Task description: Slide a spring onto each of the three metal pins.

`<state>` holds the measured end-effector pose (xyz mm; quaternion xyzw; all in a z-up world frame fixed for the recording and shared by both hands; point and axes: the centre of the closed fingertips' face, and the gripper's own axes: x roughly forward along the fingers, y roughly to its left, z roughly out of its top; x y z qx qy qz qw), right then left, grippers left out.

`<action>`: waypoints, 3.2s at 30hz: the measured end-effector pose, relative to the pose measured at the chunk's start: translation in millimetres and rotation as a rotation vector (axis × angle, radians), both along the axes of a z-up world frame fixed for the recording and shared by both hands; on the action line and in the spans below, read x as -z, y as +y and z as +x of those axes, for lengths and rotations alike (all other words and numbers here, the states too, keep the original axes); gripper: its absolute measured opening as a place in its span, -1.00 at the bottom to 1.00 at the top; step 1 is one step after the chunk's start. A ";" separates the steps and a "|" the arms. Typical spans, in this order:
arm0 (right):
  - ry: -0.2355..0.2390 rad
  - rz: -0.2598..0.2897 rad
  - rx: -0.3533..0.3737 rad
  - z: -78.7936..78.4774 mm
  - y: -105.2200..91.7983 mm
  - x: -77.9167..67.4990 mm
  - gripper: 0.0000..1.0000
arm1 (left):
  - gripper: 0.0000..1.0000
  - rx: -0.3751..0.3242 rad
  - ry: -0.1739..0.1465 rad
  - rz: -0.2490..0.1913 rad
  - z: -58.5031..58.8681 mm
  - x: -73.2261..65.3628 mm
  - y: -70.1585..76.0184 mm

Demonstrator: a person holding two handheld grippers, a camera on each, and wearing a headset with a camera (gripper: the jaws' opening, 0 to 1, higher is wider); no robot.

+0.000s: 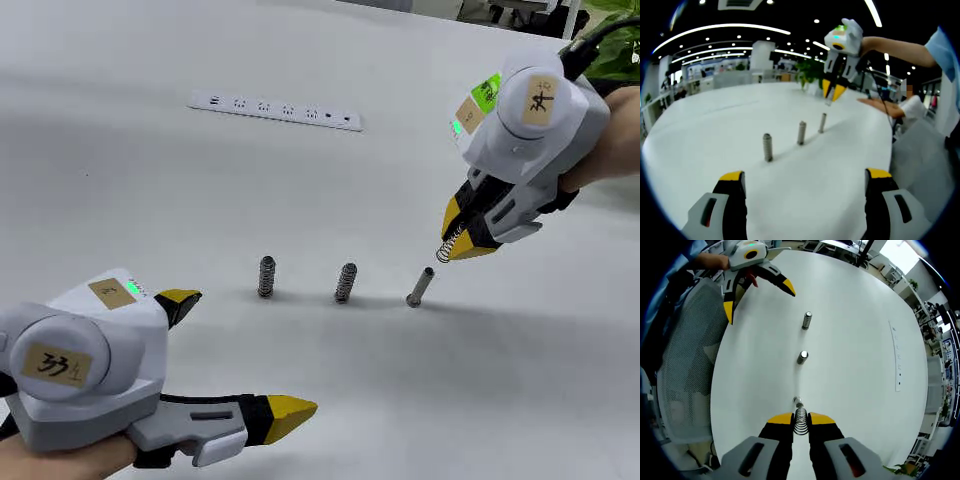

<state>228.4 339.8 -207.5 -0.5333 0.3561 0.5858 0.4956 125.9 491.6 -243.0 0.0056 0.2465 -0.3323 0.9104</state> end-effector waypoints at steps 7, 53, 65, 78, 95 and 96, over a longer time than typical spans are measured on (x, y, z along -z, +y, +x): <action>0.011 -0.017 -0.012 -2.6 4.0 4.2 -0.75 | 1.00 -0.003 0.005 -0.015 -1.1 0.2 -2.6; 0.026 -0.070 -0.043 2.2 3.2 23.8 -0.75 | 1.00 0.005 0.047 -0.034 -11.5 11.5 -6.1; 0.025 -0.104 -0.057 0.0 4.4 33.8 -0.75 | 1.00 0.006 0.059 -0.035 -14.4 14.0 -4.9; 0.029 -0.140 -0.075 -4.3 6.3 49.3 -0.75 | 1.00 0.006 0.069 -0.034 -15.7 16.6 -1.1; 0.031 -0.176 -0.083 -7.0 6.3 76.1 -0.74 | 1.00 0.005 0.086 -0.034 -18.2 21.4 0.5; 0.031 -0.178 -0.084 -7.5 5.9 76.8 -0.74 | 1.00 0.004 0.086 -0.035 -18.3 21.3 0.6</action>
